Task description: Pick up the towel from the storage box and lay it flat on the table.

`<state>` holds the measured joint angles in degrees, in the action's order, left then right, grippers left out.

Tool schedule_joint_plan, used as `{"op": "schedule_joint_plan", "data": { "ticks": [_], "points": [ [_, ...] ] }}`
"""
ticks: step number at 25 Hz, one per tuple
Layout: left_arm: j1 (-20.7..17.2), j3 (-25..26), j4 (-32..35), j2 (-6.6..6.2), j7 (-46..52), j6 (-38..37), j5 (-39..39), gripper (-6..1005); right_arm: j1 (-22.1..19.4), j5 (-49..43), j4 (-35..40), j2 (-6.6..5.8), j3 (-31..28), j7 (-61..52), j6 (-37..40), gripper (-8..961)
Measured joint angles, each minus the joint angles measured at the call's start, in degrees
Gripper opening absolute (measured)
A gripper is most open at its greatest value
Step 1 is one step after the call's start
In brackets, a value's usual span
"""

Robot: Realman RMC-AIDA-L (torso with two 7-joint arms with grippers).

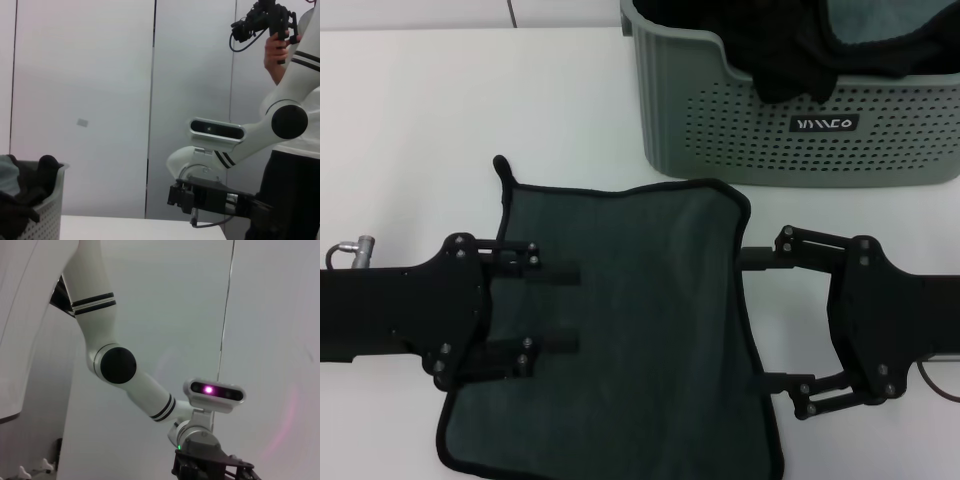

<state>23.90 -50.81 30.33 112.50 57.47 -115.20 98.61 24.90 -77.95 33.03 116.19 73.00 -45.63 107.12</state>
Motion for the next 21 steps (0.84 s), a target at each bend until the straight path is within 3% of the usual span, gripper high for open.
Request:
{"op": "schedule_joint_plan", "data": {
  "ticks": [14,21],
  "points": [
    [-0.88,-0.05,0.11,0.15,-4.8,0.28,0.05,730,0.36,3.71,-3.32,0.0,1.43,0.86,0.15,863],
    [-1.2,0.35,0.64,0.36,-6.0,1.47,0.09,723,0.35,5.32,-3.38,0.0,1.97,0.4,-0.06,863]
  ]
}}
